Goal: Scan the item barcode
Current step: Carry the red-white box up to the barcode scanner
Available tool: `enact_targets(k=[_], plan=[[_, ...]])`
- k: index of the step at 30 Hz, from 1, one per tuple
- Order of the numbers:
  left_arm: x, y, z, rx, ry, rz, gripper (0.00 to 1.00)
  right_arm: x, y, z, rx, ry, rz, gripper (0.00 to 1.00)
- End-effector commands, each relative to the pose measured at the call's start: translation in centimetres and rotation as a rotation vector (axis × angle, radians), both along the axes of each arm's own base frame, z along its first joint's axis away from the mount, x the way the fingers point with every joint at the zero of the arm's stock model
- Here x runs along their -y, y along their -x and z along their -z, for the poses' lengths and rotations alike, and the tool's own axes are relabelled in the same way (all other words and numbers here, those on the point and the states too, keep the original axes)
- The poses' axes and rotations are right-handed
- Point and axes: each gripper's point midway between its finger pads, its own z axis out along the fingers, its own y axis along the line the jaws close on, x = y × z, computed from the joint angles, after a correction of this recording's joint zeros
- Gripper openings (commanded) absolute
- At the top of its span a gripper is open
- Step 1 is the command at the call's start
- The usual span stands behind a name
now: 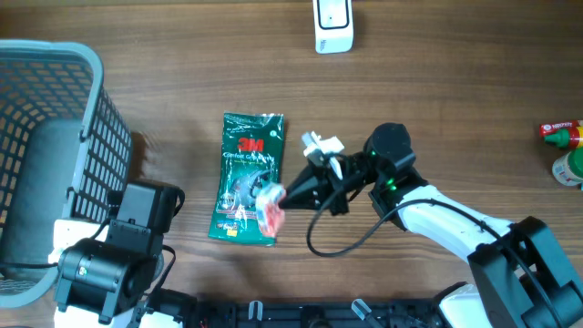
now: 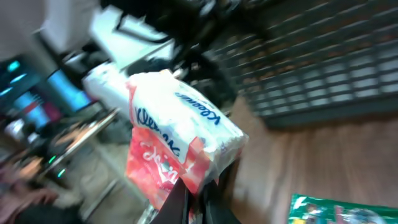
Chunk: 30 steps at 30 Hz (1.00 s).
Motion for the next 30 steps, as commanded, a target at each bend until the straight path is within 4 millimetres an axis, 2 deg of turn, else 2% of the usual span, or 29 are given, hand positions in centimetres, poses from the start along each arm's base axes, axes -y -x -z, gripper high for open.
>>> enact_targets(k=[1, 7, 9, 13, 15, 17, 18, 21, 24, 27, 30], plan=[[-0.2, 0.0, -0.1, 0.003, -0.009, -0.006, 1.00, 1.1, 2.0, -0.2, 0.030, -0.011, -0.135, 0.05], [-0.2, 0.0, -0.1, 0.003, -0.009, -0.006, 1.00, 1.2, 1.9, -0.1, -0.007, 0.007, -0.130, 0.05], [-0.2, 0.0, -0.1, 0.004, -0.009, -0.006, 1.00, 1.4, 0.8, 0.3, -0.023, 0.014, -0.087, 0.05], [-0.2, 0.0, -0.1, 0.003, -0.009, -0.006, 1.00, 1.9, -4.2, 2.2, -0.130, 0.079, 0.172, 0.05], [-0.2, 0.0, -0.1, 0.004, -0.009, -0.006, 1.00, 2.7, -8.1, 5.3, -0.180, 0.181, 0.413, 0.05], [-0.2, 0.0, -0.1, 0.003, -0.009, -0.006, 1.00, 4.5, -11.8, 10.0, -0.190, 0.367, 0.682, 0.05], [-0.2, 0.0, -0.1, 0.004, -0.009, -0.006, 1.00, 5.4, -12.6, 11.0, -0.196, 0.413, 0.742, 0.05], [-0.2, 0.0, -0.1, 0.003, -0.009, -0.006, 1.00, 7.1, -14.6, 10.8, -0.223, 0.443, 0.822, 0.05], [-0.2, 0.0, -0.1, 0.004, -0.009, -0.006, 1.00, 9.5, -18.1, 9.6, -0.191, 0.530, 0.942, 0.05], [-0.2, 0.0, -0.1, 0.004, -0.009, -0.006, 1.00, 11.9, -21.5, 7.3, -0.059, 0.690, 1.073, 0.05], [-0.2, 0.0, -0.1, 0.003, -0.009, -0.006, 1.00, 15.0, -25.0, 3.3, 0.141, 0.833, 1.250, 0.05]])
